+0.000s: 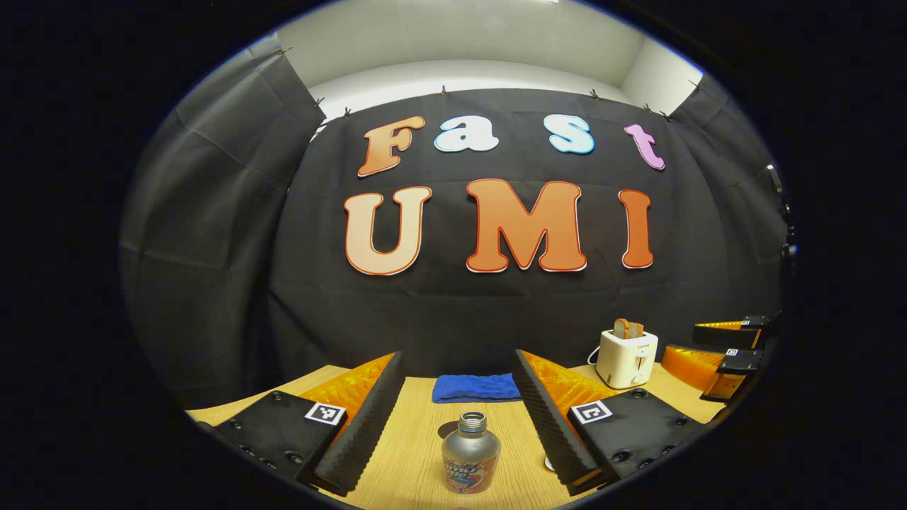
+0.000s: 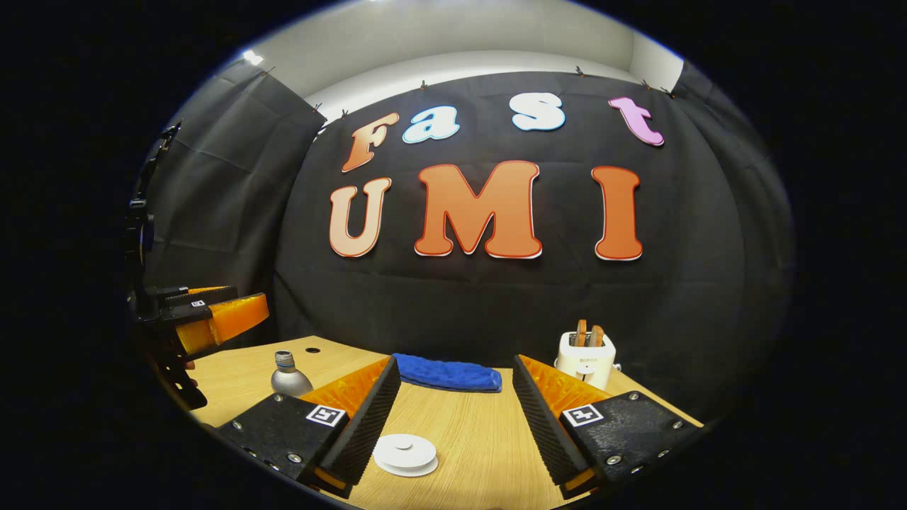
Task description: Open the teacup lid with one hand, grasp the water bottle and pour water into the teacup with the other hand; after pouring, place the water bottle on the coaster and then close the teacup lid.
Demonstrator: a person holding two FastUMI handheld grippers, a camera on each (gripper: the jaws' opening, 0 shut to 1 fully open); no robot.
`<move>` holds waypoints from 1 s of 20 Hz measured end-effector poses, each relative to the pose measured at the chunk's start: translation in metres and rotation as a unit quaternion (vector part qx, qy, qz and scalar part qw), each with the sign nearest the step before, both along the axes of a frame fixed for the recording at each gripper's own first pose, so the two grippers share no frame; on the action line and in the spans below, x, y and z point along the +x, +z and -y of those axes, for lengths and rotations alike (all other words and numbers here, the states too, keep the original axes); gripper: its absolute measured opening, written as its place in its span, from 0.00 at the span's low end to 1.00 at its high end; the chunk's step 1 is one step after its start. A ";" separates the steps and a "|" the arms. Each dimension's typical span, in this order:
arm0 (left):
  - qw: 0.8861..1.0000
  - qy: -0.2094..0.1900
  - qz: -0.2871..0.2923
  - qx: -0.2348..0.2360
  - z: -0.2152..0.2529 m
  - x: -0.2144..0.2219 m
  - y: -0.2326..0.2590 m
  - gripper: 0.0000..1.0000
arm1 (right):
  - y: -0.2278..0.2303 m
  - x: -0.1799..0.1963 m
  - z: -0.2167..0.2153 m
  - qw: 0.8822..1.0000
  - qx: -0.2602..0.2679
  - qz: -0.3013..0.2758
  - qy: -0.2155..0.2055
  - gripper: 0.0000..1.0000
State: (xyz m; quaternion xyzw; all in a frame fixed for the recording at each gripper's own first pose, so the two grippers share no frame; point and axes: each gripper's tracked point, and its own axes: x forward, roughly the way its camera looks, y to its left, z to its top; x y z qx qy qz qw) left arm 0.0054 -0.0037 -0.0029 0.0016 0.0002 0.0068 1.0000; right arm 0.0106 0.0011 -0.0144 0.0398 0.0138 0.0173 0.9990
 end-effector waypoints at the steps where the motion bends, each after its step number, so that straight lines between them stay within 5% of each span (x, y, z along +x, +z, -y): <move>1: 1.000 0.004 0.003 0.011 -0.002 0.001 0.003 1.00 | 0.001 -0.001 0.001 1.000 0.001 0.000 -0.001 0.96; 13: 0.999 -0.013 -0.039 0.005 0.003 -0.002 -0.045 1.00 | -0.058 0.015 -0.035 0.997 -0.015 -0.065 0.043 0.92; 20: 0.996 -0.025 -0.080 0.007 0.011 -0.002 -0.087 1.00 | -0.109 0.021 -0.066 0.987 -0.019 -0.132 0.090 0.77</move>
